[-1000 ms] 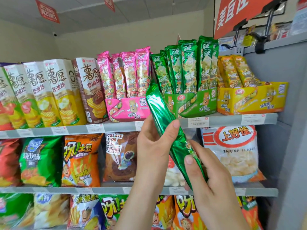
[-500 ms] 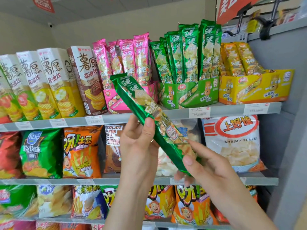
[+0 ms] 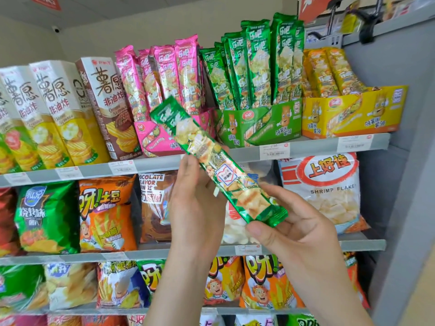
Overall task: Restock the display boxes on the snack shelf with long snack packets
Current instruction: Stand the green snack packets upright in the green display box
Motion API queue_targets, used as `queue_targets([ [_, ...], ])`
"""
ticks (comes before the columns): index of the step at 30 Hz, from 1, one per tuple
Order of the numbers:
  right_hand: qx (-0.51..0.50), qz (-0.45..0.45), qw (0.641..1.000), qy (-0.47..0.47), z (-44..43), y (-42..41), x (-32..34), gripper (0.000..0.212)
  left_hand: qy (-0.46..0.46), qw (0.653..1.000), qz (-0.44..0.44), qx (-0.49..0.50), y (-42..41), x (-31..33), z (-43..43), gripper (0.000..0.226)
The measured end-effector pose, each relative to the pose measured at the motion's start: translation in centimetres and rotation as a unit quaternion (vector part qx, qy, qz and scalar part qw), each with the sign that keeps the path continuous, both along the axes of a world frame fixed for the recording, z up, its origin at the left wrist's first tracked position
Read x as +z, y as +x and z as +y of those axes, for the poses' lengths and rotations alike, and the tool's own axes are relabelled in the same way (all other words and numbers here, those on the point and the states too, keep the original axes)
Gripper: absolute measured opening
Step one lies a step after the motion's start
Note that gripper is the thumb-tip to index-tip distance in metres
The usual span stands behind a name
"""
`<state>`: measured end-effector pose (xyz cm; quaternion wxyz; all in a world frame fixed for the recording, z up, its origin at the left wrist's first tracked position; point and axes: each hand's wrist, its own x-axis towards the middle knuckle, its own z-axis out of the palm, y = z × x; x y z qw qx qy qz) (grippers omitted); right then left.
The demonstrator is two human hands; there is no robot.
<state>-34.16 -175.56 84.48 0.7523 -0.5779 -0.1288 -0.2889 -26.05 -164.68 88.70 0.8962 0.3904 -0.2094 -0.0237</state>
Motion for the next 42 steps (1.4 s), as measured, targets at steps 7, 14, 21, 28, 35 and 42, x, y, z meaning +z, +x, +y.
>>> queue_targets([
  [7, -0.156, -0.069, 0.982, -0.082, 0.8, -0.4, 0.2, 0.039, 0.125, 0.987, -0.07, 0.072, -0.6, -0.3, -0.1, 0.055],
  [14, -0.228, -0.149, 0.95, -0.15, 0.4, -0.2, 0.2, 0.006, 0.073, 0.995, -0.033, 0.062, -0.6, -0.2, -0.3, 0.04],
  [21, -0.178, -0.15, 0.97, -0.067, 0.4, -0.3, 0.6, 0.007, 0.061, 0.997, -0.018, 0.052, -0.9, 0.0, -0.9, 0.04],
  [28, -0.296, -0.105, 0.944, -0.103, -0.4, 0.5, -1.0, 0.029, 0.077, 0.992, -0.058, 0.085, -1.1, 0.2, -0.7, 0.05],
  [35, -0.316, -0.169, 0.909, -0.213, -2.3, 0.6, -1.2, 0.024, -0.008, 0.998, -0.029, -0.047, -1.3, 1.1, -0.7, 0.068],
  [42, -0.372, -0.174, 0.864, -0.29, -2.8, 1.2, -3.2, 0.009, 0.048, 0.997, -0.058, 0.003, -1.6, 1.0, -2.2, 0.025],
])
